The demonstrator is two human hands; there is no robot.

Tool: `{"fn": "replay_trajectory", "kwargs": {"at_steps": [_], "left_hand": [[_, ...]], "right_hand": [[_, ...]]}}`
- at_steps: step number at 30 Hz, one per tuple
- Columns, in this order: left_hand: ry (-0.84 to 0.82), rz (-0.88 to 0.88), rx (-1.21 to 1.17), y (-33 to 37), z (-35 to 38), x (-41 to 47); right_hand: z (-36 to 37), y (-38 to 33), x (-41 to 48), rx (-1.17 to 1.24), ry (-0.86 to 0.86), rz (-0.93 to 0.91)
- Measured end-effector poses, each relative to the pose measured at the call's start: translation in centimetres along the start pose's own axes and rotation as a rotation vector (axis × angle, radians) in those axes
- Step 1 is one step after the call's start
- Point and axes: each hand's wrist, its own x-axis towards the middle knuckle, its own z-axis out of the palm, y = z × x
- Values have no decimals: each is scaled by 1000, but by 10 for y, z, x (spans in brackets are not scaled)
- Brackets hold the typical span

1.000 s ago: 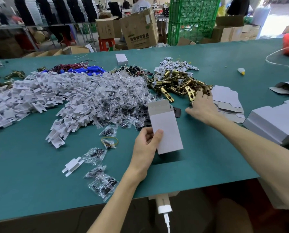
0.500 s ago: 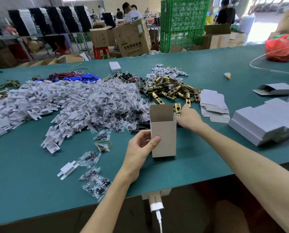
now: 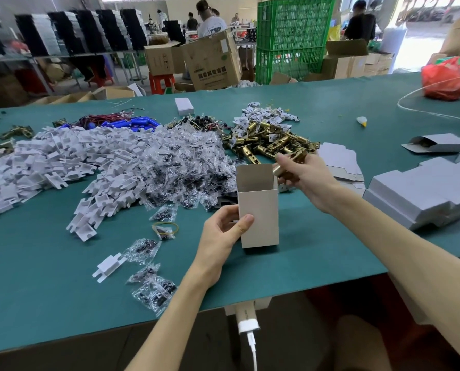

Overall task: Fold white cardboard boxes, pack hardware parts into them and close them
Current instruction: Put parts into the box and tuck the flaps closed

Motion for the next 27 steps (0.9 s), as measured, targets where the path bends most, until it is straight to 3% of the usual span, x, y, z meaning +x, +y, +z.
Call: {"fn": "replay_trajectory", "kwargs": {"at_steps": [6, 9, 12, 16, 27], "left_hand": [[17, 3, -12, 1, 1, 0], [8, 2, -11, 0, 1, 0], [0, 3, -11, 0, 1, 0], [-6, 8, -13, 1, 0, -2], [-19, 12, -8, 2, -1, -2]], "right_hand": [[4, -49, -19, 113, -7, -254], [12, -71, -34, -66, -15, -399], [25, -80, -48, -438, -59, -493], [44, -71, -56, -840, -90, -498], [48, -64, -51, -933, -115, -510]]}}
